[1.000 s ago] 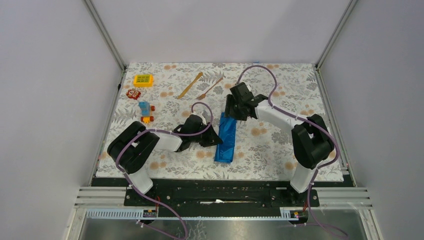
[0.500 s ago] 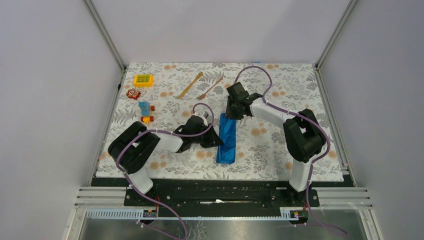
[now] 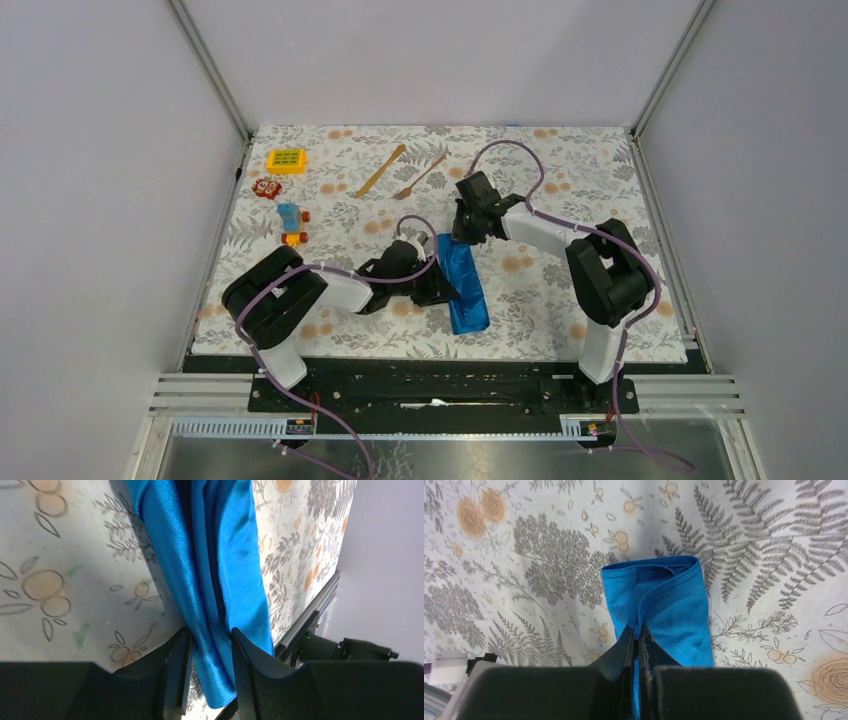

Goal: Fold the napkin into a case and place the utensils inside
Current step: Pick up the top corner of the smaller rectangle folded napkin from the center of the board.

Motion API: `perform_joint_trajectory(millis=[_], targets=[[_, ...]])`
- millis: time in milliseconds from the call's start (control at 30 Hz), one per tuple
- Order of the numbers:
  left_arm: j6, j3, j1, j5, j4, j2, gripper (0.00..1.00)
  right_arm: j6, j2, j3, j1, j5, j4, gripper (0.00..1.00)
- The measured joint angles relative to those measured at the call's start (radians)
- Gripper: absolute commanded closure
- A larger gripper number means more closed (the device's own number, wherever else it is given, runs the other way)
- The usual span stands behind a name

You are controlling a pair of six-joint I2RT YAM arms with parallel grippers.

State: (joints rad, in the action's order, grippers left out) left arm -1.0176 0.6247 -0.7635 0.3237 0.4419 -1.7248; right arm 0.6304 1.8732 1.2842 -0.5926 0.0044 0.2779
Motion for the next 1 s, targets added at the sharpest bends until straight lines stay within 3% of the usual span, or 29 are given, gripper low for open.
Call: perform_joint_trajectory(millis=[167,233,300,433,667,867,1000], targets=[[-0.013,-0.05,-0.008,-0.005,0.005,0.072,0.36,0.008,-0.032,-0.087,0.019,-0.062,-0.06,1.0],[0.006,-0.068,0.019,-0.014,-0.039,0.134,0.34,0.011,-0.044,-0.109,0.033,-0.086,-0.081,1.0],[0.047,-0.065,0.062,-0.037,-0.089,0.203,0.4,0.014,-0.055,-0.122,0.043,-0.108,-0.097,1.0],[0.161,0.041,0.118,-0.122,-0.222,0.256,0.6,0.023,-0.087,-0.146,0.059,-0.149,-0.124,1.0],[0.347,0.331,0.123,-0.196,-0.329,0.083,0.74,0.06,-0.105,-0.157,0.066,-0.182,-0.152,1.0],[0.445,0.407,0.106,-0.227,-0.415,-0.067,0.75,0.086,-0.105,-0.166,0.066,-0.183,-0.157,1.0],[0.49,0.433,0.074,-0.286,-0.48,-0.098,0.7,0.093,-0.105,-0.167,0.067,-0.191,-0.158,1.0]])
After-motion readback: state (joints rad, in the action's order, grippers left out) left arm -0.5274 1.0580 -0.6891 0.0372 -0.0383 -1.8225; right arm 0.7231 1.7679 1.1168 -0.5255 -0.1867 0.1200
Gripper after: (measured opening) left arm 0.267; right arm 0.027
